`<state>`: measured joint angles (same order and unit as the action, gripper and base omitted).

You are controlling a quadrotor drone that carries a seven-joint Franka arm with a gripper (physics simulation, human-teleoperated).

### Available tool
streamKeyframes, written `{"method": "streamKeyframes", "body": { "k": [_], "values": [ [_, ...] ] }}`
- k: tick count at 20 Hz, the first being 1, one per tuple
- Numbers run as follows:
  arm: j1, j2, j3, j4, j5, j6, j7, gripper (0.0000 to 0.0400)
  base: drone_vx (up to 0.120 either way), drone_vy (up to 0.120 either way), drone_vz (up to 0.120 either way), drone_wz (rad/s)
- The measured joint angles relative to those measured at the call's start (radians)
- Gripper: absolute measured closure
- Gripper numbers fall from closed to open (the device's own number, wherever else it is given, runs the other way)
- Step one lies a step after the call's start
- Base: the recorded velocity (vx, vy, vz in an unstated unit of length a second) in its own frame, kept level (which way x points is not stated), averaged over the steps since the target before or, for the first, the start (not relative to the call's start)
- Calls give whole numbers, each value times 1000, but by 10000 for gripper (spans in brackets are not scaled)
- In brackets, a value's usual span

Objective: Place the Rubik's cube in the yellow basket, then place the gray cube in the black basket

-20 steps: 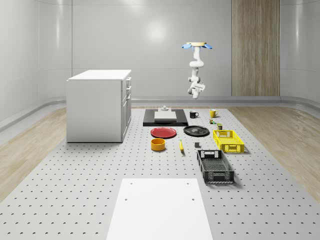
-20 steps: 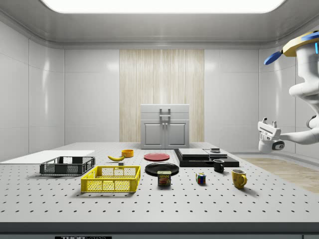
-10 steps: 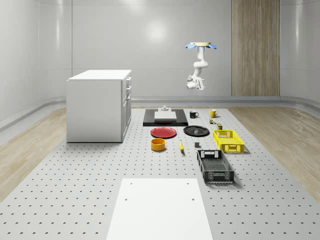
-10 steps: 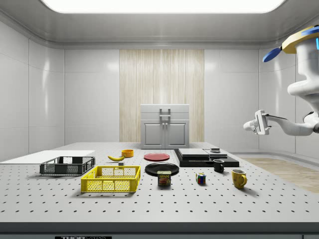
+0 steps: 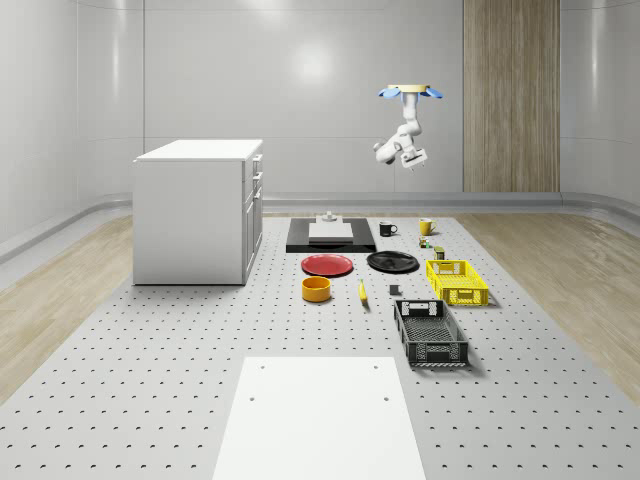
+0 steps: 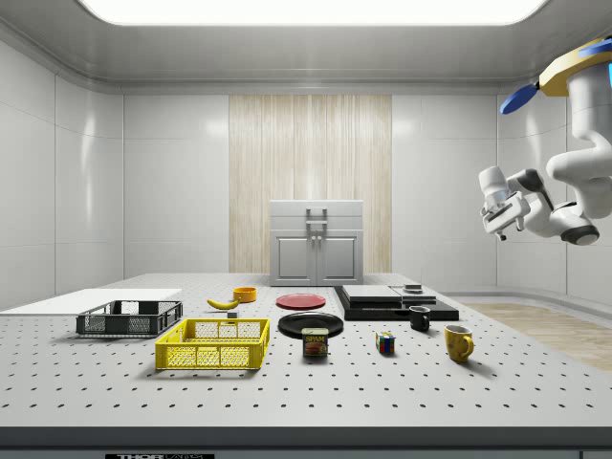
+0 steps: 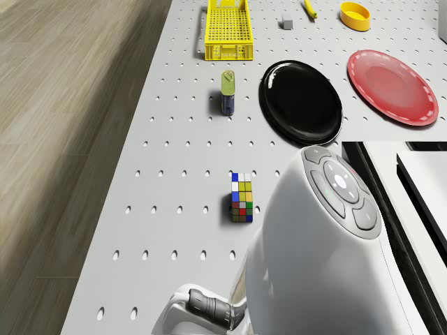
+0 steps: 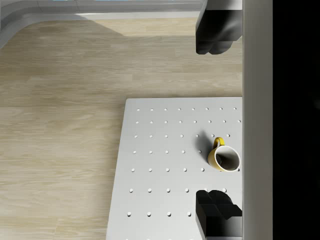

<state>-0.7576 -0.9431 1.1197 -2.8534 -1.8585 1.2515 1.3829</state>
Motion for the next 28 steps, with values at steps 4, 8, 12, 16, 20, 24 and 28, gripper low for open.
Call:
{"method": "streamKeyframes", "body": {
  "k": [4, 8, 12, 16, 20, 24, 28],
  "values": [
    [-131, -42, 65, -30, -87, -58, 86, 0, 120, 120, 0, 0],
    [-205, -76, 101, -40, -118, -82, 135, 0, 120, 90, 0, 0],
    [-247, -105, 123, -42, -125, -86, 164, 0, 120, 0, -70, 0],
    [-272, -129, 137, -42, -121, -77, 183, 0, 120, 0, -120, 0],
    [-288, -153, 148, -41, -113, -63, 196, 0, 120, 0, -120, 0],
    [-300, -174, 158, -40, -103, -47, 206, 0, 120, 0, -120, 0],
    [-309, -196, 165, -39, -92, -29, 214, 0, 120, 0, -120, 0]
  ]
}}
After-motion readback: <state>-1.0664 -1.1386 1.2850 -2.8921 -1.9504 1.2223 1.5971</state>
